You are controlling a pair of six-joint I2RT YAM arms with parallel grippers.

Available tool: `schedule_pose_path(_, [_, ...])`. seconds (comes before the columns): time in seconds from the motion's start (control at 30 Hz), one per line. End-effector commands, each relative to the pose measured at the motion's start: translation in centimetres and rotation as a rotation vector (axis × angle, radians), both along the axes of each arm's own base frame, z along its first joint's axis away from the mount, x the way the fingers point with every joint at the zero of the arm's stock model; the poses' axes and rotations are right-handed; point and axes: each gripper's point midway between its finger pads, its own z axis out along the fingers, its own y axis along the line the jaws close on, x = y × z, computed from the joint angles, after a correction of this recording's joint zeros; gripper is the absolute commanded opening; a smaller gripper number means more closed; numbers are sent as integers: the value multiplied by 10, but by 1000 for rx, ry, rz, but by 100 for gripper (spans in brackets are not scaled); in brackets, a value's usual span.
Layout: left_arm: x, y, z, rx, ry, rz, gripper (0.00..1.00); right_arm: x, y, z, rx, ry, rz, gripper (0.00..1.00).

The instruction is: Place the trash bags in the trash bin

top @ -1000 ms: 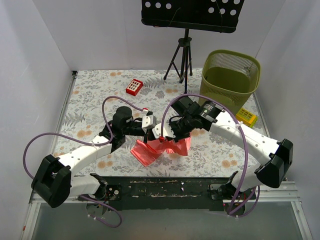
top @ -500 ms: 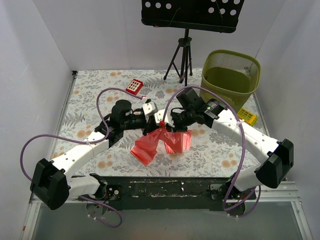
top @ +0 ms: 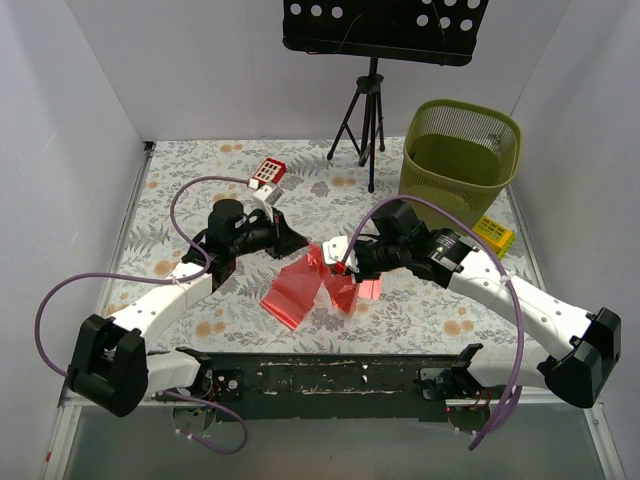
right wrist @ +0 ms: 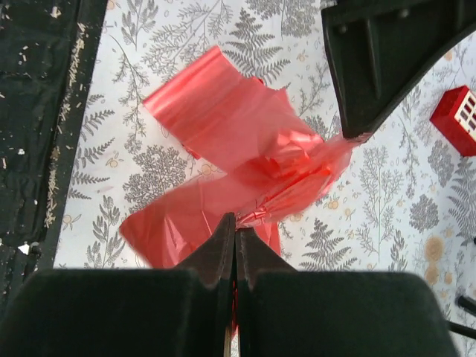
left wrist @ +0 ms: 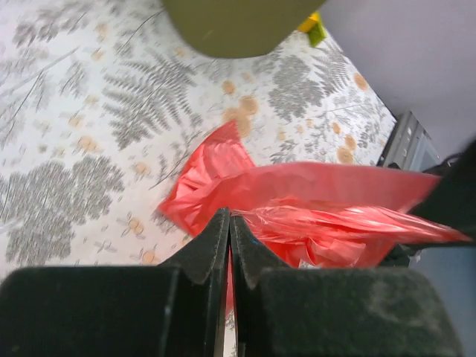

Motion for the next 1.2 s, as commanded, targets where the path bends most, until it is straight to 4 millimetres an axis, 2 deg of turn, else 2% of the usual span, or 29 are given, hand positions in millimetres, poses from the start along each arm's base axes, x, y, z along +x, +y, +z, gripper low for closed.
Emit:
schedule_pose_path(0.0, [17,9,-14,-86,127,130,0,-12,5,18,36,-15,49,1])
schedule_pose_path(0.07, [16,5,-11,-108,111,97,0,-11,3,14,18,-12,37,1])
schedule_pose_path(0.13, [5,-3,4,-153,40,-4,0,-4,4,11,10,-25,16,1])
schedule_pose_path(0.23, [-18,-8,25,-159,-113,-186,40,5,4,9,-5,-64,1,1])
schedule_pose_path(0.33, [-31,-6,39,-63,-360,-333,49,11,6,13,-24,-129,42,1])
schedule_pose_path(0.43, [-38,-3,37,18,-534,-456,50,13,10,19,-33,-160,89,1])
schedule_pose_path(0.6, [-38,-12,34,16,-652,-593,50,9,20,37,-24,-168,169,1])
schedule_pose_path(0.77, [-32,-18,30,40,-789,-676,51,-4,15,37,-96,-164,265,1])
schedule_pose_path(0.97, [-42,-26,34,-2,-847,-779,51,-10,9,34,-158,-136,303,1])
schedule_pose_path(1.17, [-66,-39,32,-58,-838,-885,51,-8,9,25,-201,-97,295,1])
